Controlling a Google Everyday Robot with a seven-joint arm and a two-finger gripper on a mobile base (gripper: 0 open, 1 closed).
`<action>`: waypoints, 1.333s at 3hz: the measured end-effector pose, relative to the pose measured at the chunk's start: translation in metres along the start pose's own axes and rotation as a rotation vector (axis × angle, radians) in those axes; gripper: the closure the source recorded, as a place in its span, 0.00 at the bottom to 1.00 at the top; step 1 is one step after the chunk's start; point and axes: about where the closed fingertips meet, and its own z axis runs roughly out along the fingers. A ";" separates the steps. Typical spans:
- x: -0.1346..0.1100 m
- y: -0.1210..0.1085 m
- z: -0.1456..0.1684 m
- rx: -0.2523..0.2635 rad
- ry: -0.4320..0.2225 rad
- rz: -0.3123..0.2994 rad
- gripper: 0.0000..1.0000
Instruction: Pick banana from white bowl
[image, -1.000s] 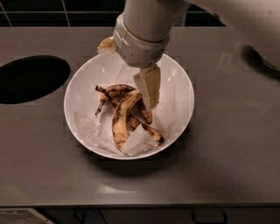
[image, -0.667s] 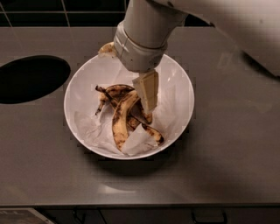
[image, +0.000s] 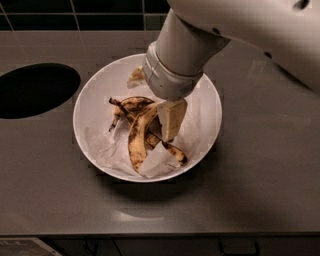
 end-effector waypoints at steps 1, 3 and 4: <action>0.000 0.005 0.003 -0.036 -0.028 -0.006 0.14; 0.003 0.000 0.010 -0.107 -0.072 -0.045 0.19; 0.004 -0.002 0.015 -0.125 -0.092 -0.060 0.29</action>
Offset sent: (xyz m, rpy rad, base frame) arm 0.0066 -0.0017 -0.0105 -0.0327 0.1274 0.0942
